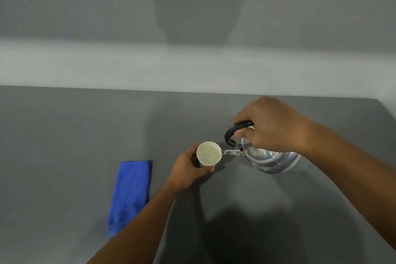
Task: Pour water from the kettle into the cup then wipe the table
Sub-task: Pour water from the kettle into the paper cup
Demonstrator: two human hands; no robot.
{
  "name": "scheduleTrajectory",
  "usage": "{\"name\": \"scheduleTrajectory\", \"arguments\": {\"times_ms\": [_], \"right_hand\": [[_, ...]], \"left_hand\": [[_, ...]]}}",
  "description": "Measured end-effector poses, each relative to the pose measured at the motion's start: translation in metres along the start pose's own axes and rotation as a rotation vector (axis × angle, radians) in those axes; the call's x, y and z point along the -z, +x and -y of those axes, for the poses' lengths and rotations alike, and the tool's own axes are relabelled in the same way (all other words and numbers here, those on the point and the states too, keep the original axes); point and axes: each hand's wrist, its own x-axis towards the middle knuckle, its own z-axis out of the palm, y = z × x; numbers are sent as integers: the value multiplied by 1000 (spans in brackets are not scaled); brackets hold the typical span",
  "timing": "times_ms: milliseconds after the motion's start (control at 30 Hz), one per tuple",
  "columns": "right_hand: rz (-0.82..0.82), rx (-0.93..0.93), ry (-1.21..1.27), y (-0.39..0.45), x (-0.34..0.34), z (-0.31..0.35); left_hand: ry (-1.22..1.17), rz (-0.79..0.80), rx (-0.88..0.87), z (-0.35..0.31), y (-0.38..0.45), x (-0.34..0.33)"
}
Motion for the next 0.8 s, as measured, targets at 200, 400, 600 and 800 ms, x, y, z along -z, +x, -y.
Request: {"name": "scheduleTrajectory", "arguments": {"times_ms": [200,400,600,800], "right_hand": [[-100,-44,162,-12,-11,-16],[-206,-109,331,-27,-26,-28],[-271,-170,475,-38,-36,-37],[-292,-260,557,-44,-38,-48]], "left_hand": [[-13,-5,0,1,-1,1],[-27,-24,13,-1,-4,1],[-18,34,22,-6,-6,5],[-6,-113,-60,-27,-10,29]]}}
